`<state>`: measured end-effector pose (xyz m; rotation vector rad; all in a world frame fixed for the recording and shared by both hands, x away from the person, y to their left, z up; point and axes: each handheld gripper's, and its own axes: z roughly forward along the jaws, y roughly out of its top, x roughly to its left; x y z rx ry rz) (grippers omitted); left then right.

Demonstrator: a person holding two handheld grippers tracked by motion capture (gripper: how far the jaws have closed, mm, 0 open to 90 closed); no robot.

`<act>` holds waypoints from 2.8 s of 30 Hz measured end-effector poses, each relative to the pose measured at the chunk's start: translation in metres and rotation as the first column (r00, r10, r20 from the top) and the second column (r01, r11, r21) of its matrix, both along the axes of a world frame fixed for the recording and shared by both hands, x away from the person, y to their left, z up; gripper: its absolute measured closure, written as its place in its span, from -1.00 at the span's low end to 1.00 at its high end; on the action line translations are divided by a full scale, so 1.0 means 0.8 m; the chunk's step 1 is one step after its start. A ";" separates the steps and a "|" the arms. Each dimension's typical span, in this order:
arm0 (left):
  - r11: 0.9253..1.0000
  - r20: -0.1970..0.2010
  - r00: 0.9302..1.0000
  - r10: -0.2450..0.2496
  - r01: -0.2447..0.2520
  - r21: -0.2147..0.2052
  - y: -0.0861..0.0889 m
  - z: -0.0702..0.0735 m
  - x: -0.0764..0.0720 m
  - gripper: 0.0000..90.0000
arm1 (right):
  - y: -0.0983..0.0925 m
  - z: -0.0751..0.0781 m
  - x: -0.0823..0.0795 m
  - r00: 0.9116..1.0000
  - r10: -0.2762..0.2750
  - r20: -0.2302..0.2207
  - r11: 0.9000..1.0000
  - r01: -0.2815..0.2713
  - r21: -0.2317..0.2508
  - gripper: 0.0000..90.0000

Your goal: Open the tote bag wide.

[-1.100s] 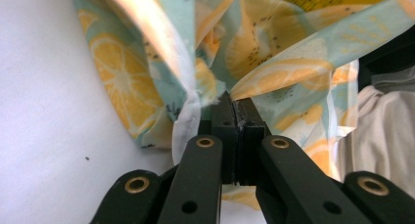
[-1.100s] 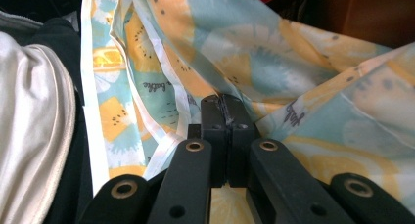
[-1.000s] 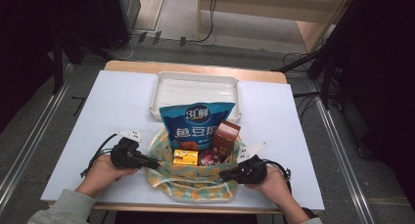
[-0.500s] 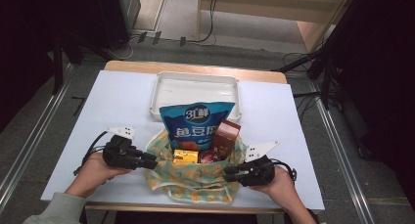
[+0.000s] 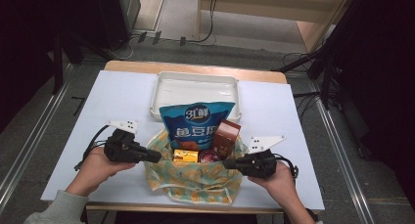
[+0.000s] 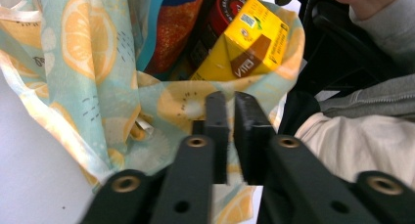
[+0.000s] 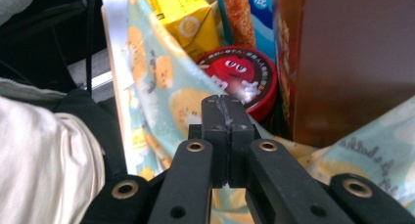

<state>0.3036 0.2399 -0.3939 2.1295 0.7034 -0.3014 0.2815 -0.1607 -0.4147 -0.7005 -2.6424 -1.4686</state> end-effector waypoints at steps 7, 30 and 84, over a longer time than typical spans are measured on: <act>1.000 -0.010 1.000 0.004 -0.004 0.007 -0.012 -0.004 0.007 1.00 | 0.016 0.001 0.005 1.000 -0.024 0.006 1.000 0.025 -0.001 1.00; 1.000 -0.045 0.999 -0.015 0.015 0.010 -0.021 -0.029 0.000 1.00 | 0.044 -0.006 0.001 0.999 -0.043 0.029 0.999 0.042 0.013 1.00; 0.997 -0.077 0.997 0.006 0.000 0.074 -0.015 -0.073 0.007 0.99 | 0.039 -0.058 -0.018 0.996 0.089 -0.007 0.995 -0.090 -0.039 1.00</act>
